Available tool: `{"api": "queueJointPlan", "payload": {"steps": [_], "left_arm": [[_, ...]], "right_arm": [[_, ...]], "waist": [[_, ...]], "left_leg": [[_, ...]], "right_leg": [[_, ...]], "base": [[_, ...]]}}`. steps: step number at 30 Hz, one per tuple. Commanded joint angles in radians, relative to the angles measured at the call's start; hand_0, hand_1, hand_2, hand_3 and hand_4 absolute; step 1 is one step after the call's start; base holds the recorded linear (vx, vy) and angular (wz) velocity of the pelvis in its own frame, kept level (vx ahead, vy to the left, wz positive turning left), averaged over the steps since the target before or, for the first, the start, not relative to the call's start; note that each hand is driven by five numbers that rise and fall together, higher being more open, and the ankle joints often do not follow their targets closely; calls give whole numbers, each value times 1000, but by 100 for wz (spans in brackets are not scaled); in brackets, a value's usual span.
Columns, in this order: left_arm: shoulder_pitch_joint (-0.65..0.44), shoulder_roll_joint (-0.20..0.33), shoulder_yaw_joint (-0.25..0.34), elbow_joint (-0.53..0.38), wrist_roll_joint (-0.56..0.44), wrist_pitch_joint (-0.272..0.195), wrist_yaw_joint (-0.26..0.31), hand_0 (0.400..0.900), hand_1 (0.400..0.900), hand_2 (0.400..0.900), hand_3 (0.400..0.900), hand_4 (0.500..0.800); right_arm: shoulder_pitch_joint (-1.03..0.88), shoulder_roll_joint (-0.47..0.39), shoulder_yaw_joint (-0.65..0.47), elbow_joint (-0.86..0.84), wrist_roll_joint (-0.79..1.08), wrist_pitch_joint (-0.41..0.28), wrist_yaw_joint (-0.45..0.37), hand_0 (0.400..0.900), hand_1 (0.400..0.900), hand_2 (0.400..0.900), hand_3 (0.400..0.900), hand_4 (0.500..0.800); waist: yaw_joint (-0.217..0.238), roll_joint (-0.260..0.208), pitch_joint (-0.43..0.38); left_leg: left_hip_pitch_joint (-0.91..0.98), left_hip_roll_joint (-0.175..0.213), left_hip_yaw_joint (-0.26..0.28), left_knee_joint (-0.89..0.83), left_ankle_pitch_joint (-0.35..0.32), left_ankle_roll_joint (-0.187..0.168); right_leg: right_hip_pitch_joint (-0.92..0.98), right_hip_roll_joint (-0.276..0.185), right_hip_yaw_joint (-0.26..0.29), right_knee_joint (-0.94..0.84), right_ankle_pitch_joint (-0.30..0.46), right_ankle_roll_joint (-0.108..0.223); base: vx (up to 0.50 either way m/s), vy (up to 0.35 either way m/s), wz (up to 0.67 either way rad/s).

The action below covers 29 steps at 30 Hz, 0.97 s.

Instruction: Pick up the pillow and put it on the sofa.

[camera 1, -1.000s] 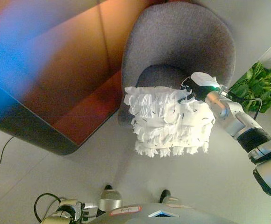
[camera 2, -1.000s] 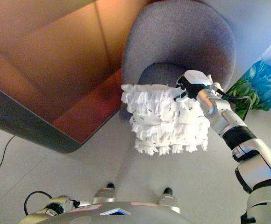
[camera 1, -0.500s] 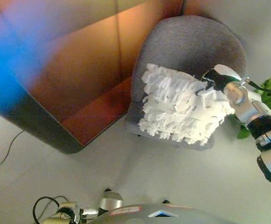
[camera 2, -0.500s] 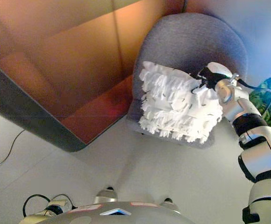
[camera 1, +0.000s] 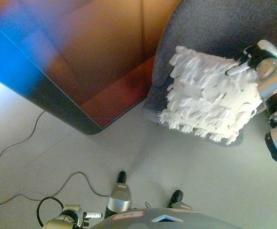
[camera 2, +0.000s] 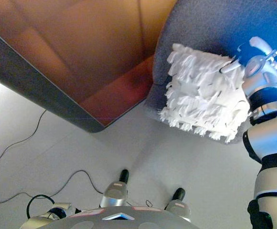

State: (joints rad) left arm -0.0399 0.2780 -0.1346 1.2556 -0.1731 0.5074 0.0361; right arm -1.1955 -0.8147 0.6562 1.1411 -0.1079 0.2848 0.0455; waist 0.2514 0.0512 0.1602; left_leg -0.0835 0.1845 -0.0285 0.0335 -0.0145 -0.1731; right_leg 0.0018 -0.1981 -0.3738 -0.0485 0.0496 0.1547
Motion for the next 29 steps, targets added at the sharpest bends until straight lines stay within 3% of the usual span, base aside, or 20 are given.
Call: {"api": "queueJointPlan", "payload": {"steps": [1, 8, 14, 19, 21, 25, 28, 29], "left_arm": [[-15, 70, -96, 39, -10, 0, 23, 900, 900, 900, 900, 800], [14, 95, -89, 31, 25, -5, -26, 900, 900, 900, 900, 800], [32, 116, -69, 31, 28, -29, -33, 900, 900, 900, 900, 800], [48, 125, -37, 38, 43, -50, -44, 900, 900, 900, 900, 800], [49, 125, -21, 37, 46, -51, -49, 900, 900, 900, 900, 800], [36, 119, -10, 34, 37, -53, -45, 900, 900, 900, 900, 800], [-2, 117, -8, 52, 19, -41, -71, 900, 900, 900, 900, 800], [-15, 115, -8, 62, 3, -60, -56, 900, 900, 900, 900, 800]], "right_arm": [[-253, -79, 86, 10, 7, 7, -84, 900, 900, 900, 900, 800], [-288, -107, 123, 38, -49, 22, -95, 900, 900, 900, 900, 800], [-291, -165, 120, 22, -17, 67, -143, 900, 900, 900, 900, 800], [-199, -231, 36, -3, 3, 61, -108, 900, 900, 900, 900, 800], [-64, -241, -63, -43, 77, 48, -81, 900, 900, 900, 900, 800], [326, -146, -332, -79, 250, 25, -5, 900, 900, 900, 900, 800], [615, 16, -476, -32, 303, -31, 7, 900, 900, 900, 900, 800], [704, 87, -504, -6, 335, -68, 1, 900, 900, 900, 900, 800]], "waist": [[56, -34, 40], [54, -46, 42], [27, -64, 19], [-8, -76, -18], [-31, -79, -37], [-74, -83, -67], [-105, -79, -83], [-116, -76, -87]], "left_leg": [[-36, 46, -56, -34, 98, 8], [-32, 61, -44, -37, 102, 5], [-7, 64, -16, -50, 107, 5], [39, 59, 27, -55, 99, 8], [67, 52, 51, -56, 91, 12], [118, 37, 92, -54, 69, 28], [164, 21, 121, -67, 56, 41], [182, 15, 132, -80, 53, 46]], "right_leg": [[-92, -68, 22, 146, -27, -7], [-98, -52, 30, 145, -31, -13], [-78, -44, 48, 120, -24, -9], [-34, -46, 71, 95, -17, 0], [-11, -50, 82, 85, -13, 5], [33, -59, 104, 66, -7, 10], [69, -66, 119, 46, 6, 18], [82, -65, 122, 36, 12, 20]], "base": [[-35, -52, -2], [-10, -43, -8], [-8, 7, -15], [35, 91, -19], [34, 139, -22], [1, 146, -21], [-36, 137, -23], [-47, 103, -20]]}}
